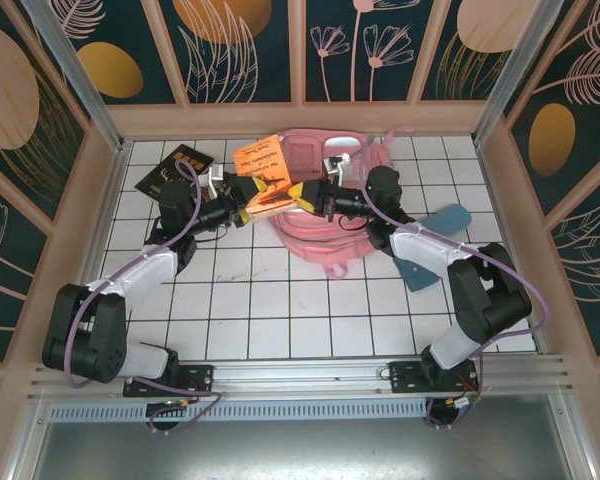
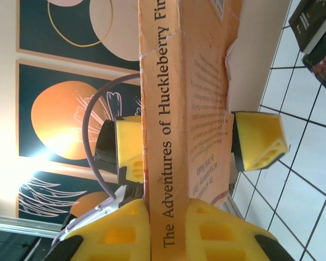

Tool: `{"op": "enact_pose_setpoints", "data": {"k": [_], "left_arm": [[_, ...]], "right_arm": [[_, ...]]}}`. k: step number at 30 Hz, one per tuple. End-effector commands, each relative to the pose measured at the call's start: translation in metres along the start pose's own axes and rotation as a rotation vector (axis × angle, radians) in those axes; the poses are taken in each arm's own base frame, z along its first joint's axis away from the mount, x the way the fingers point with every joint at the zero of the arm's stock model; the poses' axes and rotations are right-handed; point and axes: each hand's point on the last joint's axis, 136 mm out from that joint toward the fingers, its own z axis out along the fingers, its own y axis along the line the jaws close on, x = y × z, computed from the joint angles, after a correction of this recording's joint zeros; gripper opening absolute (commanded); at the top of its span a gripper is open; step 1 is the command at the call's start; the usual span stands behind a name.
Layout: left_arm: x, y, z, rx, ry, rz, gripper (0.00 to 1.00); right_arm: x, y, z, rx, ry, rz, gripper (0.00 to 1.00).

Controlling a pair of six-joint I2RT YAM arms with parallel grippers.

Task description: Pack the student bag

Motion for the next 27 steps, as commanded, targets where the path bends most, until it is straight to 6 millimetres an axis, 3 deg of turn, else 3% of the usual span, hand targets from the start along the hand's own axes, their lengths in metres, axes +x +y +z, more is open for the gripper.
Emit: {"op": "enact_pose_setpoints", "data": {"k": [1,3,6,8,11,12,14,17,23,27], "left_arm": [[-0.006,-0.046,-0.002,0.143,-0.006,0.099,0.86],[-0.008,-0.054,-0.004,0.16,-0.018,0.119,0.75],[-0.01,-0.06,-0.007,0.165,-0.039,0.141,0.47],[-0.01,-0.062,-0.008,0.169,-0.05,0.146,0.34],[-0.011,-0.065,-0.008,0.168,-0.077,0.137,0.19],[-0.011,-0.066,-0.009,0.173,-0.089,0.13,0.17],[-0.01,-0.072,-0.008,0.19,-0.111,0.121,0.14],[-0.013,-0.075,-0.008,0.197,-0.165,0.092,0.11],[-0.017,-0.081,-0.007,0.224,-0.218,0.047,0.11],[-0.017,-0.076,-0.005,0.209,-0.215,0.035,0.16]], "right_arm": [[0.001,0.026,-0.008,-0.075,0.004,-0.082,0.1],[-0.001,0.019,-0.01,-0.054,-0.004,-0.076,0.09],[-0.003,0.011,-0.014,-0.021,-0.022,-0.077,0.1],[-0.004,0.006,-0.014,0.006,-0.032,-0.081,0.14],[-0.004,0.003,-0.011,0.032,-0.054,-0.088,0.34],[-0.003,0.004,-0.008,0.034,-0.067,-0.088,0.46],[-0.003,0.008,-0.003,0.029,-0.09,-0.091,0.58],[-0.001,0.013,0.009,0.021,-0.119,-0.094,0.62],[-0.003,0.021,0.02,-0.014,-0.206,-0.087,0.57],[-0.01,0.02,0.013,-0.023,-0.287,-0.073,0.4]]}}
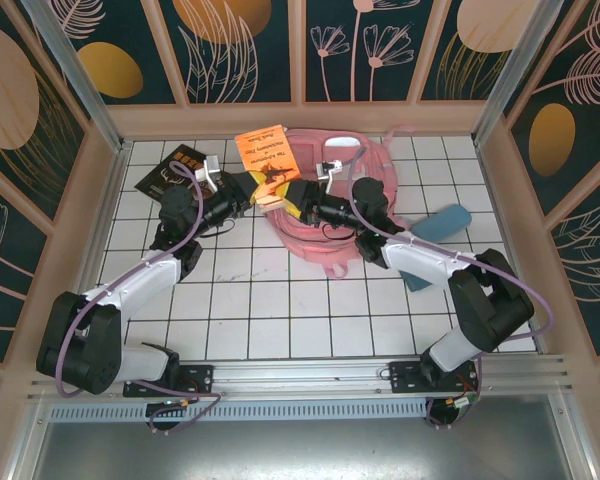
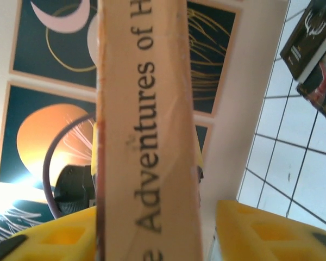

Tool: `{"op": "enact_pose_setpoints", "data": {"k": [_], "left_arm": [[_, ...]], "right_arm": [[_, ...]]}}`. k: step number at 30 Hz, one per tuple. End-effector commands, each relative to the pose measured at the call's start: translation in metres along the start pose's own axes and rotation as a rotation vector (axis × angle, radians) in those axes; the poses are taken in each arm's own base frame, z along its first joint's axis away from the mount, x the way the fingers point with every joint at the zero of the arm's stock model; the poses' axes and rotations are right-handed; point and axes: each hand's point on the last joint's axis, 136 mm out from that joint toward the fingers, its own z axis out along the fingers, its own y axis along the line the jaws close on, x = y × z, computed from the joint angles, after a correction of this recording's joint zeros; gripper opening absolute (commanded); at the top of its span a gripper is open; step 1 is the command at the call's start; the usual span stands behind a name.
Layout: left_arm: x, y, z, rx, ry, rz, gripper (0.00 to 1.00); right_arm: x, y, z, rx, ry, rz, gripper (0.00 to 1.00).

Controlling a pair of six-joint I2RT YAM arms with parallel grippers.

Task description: Pack the student bag

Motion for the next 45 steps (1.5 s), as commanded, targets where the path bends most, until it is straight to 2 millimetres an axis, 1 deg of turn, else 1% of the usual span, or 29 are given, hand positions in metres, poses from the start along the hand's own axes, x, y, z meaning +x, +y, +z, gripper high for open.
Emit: {"op": "enact_pose_setpoints", "data": {"k": [1,2,3,4,6,8,9,10,11,12,14,16,19,21,24,26,28,29,30,31,34,36,39,41,43,45], "left_arm": [[-0.005,-0.025,-0.004,0.07,-0.039,0.038,0.2],[-0.005,-0.02,-0.003,0.043,-0.039,0.042,0.29],[-0.005,-0.013,-0.003,0.004,-0.04,0.05,0.43],[-0.006,-0.004,-0.002,-0.04,-0.038,0.056,0.55],[-0.007,0.016,-0.003,-0.149,-0.035,0.082,0.75],[-0.006,0.037,-0.004,-0.257,-0.018,0.112,0.85],[-0.004,0.048,-0.005,-0.305,-0.002,0.133,0.87],[-0.002,0.053,-0.005,-0.334,0.011,0.155,0.88],[0.002,0.06,-0.004,-0.365,0.035,0.184,0.89],[0.007,0.066,-0.002,-0.391,0.062,0.219,0.89],[0.014,0.073,0.002,-0.445,0.095,0.267,0.89],[0.021,0.077,0.009,-0.49,0.131,0.342,0.9],[0.033,0.078,0.024,-0.531,0.199,0.445,0.9],[0.046,0.078,0.039,-0.553,0.265,0.532,0.9],[0.062,0.088,0.058,-0.603,0.361,0.656,0.88],[0.071,0.099,0.069,-0.639,0.426,0.74,0.88],[0.076,0.108,0.077,-0.675,0.475,0.827,0.88],[0.082,0.122,0.083,-0.702,0.529,0.885,0.88],[0.088,0.13,0.088,-0.718,0.572,0.942,0.88],[0.093,0.135,0.093,-0.72,0.614,1.005,0.87],[0.108,0.148,0.103,-0.694,0.733,1.173,0.86],[0.109,0.154,0.109,-0.674,0.785,1.263,0.86],[0.113,0.162,0.114,-0.638,0.863,1.341,0.83],[0.121,0.171,0.114,-0.608,0.947,1.357,0.81],[0.131,0.179,0.114,-0.565,1.032,1.355,0.76],[0.135,0.189,0.116,-0.555,1.08,1.361,0.74]], "right_arm": [[-0.018,0.016,-0.011,-0.047,-0.134,-0.023,0.35],[-0.02,0.013,-0.015,-0.034,-0.154,-0.025,0.3],[-0.023,0.009,-0.018,-0.009,-0.17,-0.03,0.25],[-0.025,0.006,-0.021,0.019,-0.184,-0.038,0.22],[-0.03,-0.002,-0.029,0.105,-0.204,-0.067,0.18],[-0.035,-0.014,-0.042,0.212,-0.228,-0.097,0.16],[-0.039,-0.021,-0.052,0.269,-0.248,-0.112,0.16],[-0.042,-0.027,-0.062,0.314,-0.262,-0.119,0.16],[-0.04,-0.031,-0.069,0.353,-0.262,-0.13,0.16],[-0.05,-0.038,-0.085,0.403,-0.292,-0.133,0.16],[-0.056,-0.05,-0.108,0.488,-0.314,-0.135,0.16],[-0.062,-0.057,-0.133,0.561,-0.343,-0.139,0.16],[-0.069,-0.061,-0.163,0.626,-0.382,-0.14,0.16],[-0.071,-0.061,-0.184,0.664,-0.403,-0.138,0.16],[-0.074,-0.062,-0.208,0.698,-0.427,-0.125,0.16],[-0.075,-0.064,-0.223,0.714,-0.445,-0.108,0.16],[-0.075,-0.065,-0.236,0.718,-0.46,-0.092,0.16],[-0.076,-0.066,-0.242,0.719,-0.469,-0.085,0.16],[-0.076,-0.067,-0.248,0.721,-0.476,-0.075,0.16],[-0.076,-0.068,-0.253,0.72,-0.484,-0.068,0.16],[-0.075,-0.07,-0.262,0.713,-0.489,-0.048,0.16],[-0.074,-0.071,-0.265,0.708,-0.493,-0.042,0.16],[-0.073,-0.071,-0.266,0.705,-0.494,-0.037,0.16],[-0.072,-0.072,-0.266,0.702,-0.495,-0.031,0.16],[-0.071,-0.073,-0.266,0.696,-0.494,-0.026,0.16],[-0.07,-0.074,-0.265,0.69,-0.493,-0.02,0.17]]}}
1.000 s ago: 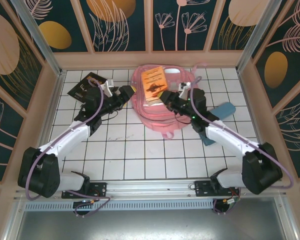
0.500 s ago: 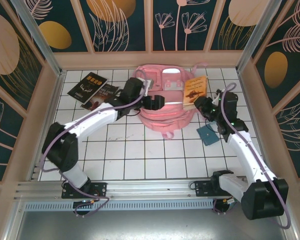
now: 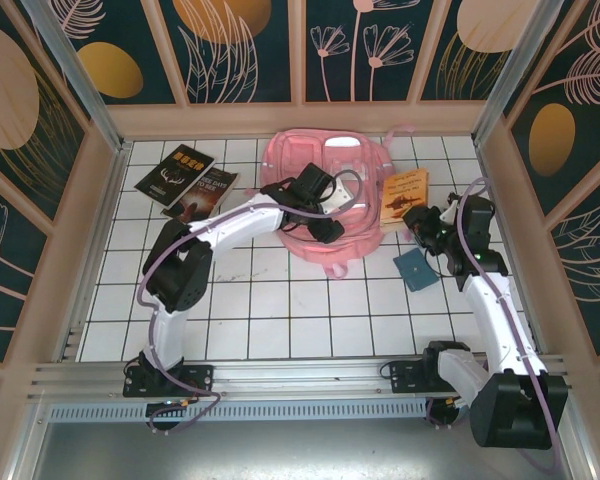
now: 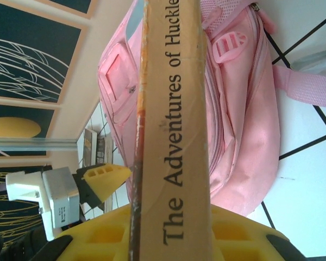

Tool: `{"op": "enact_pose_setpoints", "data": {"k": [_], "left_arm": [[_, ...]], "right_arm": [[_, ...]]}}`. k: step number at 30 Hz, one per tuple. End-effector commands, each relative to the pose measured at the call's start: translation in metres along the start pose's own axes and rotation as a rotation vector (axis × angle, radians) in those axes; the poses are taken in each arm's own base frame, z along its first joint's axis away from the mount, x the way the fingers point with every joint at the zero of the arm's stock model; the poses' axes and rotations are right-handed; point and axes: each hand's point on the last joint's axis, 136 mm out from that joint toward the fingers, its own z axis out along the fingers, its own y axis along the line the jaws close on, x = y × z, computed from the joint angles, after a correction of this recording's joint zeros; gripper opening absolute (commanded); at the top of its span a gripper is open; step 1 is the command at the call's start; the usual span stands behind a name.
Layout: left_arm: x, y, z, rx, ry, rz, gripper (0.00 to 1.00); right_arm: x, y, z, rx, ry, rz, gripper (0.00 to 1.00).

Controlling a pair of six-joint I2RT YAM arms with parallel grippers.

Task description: Pack the student bag

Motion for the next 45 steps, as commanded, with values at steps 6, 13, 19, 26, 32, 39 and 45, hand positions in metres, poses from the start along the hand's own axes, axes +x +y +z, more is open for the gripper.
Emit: {"op": "enact_pose_setpoints", "data": {"k": [6,13,19,26,32,39,45], "left_arm": [[0.012,-0.007,0.03,0.106,0.117,0.165,0.75],[0.004,0.03,0.05,-0.078,0.113,0.175,0.65],[-0.013,0.041,0.044,-0.119,0.075,0.204,0.53],[-0.024,0.05,0.031,-0.154,0.077,0.256,0.3],[-0.017,0.042,0.028,-0.083,0.11,0.273,0.42],[0.011,0.034,0.043,-0.021,0.205,0.283,0.64],[0.008,0.049,0.055,-0.073,0.205,0.284,0.61]], "right_arm": [[-0.001,0.014,-0.007,-0.069,-0.01,-0.033,0.17],[-0.003,0.014,-0.011,-0.056,-0.026,-0.033,0.17],[-0.005,0.013,-0.016,-0.039,-0.044,-0.037,0.17],[-0.006,0.015,-0.021,-0.035,-0.059,-0.037,0.17],[-0.004,0.015,-0.022,-0.041,-0.051,-0.029,0.17],[-0.002,0.016,-0.023,-0.049,-0.048,-0.025,0.18],[0.0,0.016,-0.023,-0.056,-0.042,-0.021,0.18]]}}
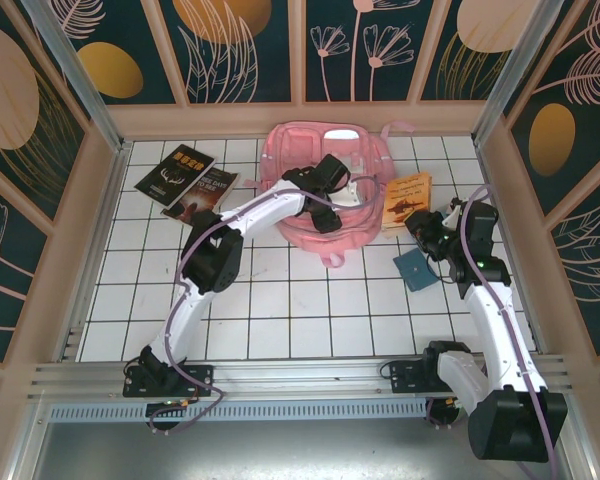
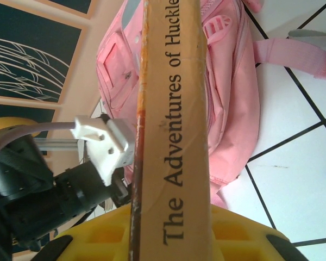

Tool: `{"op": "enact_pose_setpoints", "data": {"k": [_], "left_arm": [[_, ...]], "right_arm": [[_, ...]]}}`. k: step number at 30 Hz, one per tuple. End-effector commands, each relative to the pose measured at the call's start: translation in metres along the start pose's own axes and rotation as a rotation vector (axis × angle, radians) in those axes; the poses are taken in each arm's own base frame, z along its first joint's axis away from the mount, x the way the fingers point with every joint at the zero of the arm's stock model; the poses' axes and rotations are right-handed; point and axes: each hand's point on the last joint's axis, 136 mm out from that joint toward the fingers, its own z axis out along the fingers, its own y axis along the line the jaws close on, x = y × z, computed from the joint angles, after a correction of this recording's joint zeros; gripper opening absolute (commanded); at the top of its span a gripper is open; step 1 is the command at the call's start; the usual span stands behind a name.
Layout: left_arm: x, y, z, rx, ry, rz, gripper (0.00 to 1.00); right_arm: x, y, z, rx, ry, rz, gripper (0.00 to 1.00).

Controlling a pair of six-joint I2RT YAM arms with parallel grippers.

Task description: Pack the student bag

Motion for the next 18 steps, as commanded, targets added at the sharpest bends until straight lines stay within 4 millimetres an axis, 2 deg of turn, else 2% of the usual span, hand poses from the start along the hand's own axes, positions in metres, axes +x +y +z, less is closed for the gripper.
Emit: {"op": "enact_pose_setpoints", "data": {"k": [1,2,5,9,11,15,18], "left_arm": [[0.002,0.012,0.004,-0.021,0.016,0.014,0.59],[0.001,0.016,0.005,-0.034,0.012,0.009,0.56],[-0.003,0.03,0.005,-0.086,-0.005,-0.009,0.38],[-0.016,0.038,-0.011,-0.114,-0.058,-0.022,0.21],[-0.025,0.042,-0.026,-0.123,-0.097,-0.029,0.12],[-0.04,0.051,-0.057,-0.173,-0.173,-0.053,0.06],[-0.052,0.066,-0.09,-0.25,-0.252,-0.11,0.01]], "right_arm": [[-0.005,0.017,-0.009,-0.06,-0.026,-0.026,0.18],[-0.005,0.016,-0.008,-0.059,-0.024,-0.024,0.18],[-0.004,0.017,-0.008,-0.063,-0.021,-0.025,0.18],[-0.003,0.014,-0.009,-0.052,-0.021,-0.024,0.18],[-0.001,0.011,-0.009,-0.042,-0.017,-0.021,0.18],[0.003,0.001,-0.009,-0.005,-0.009,-0.015,0.18],[0.008,-0.009,-0.011,0.039,0.001,-0.005,0.18]]}}
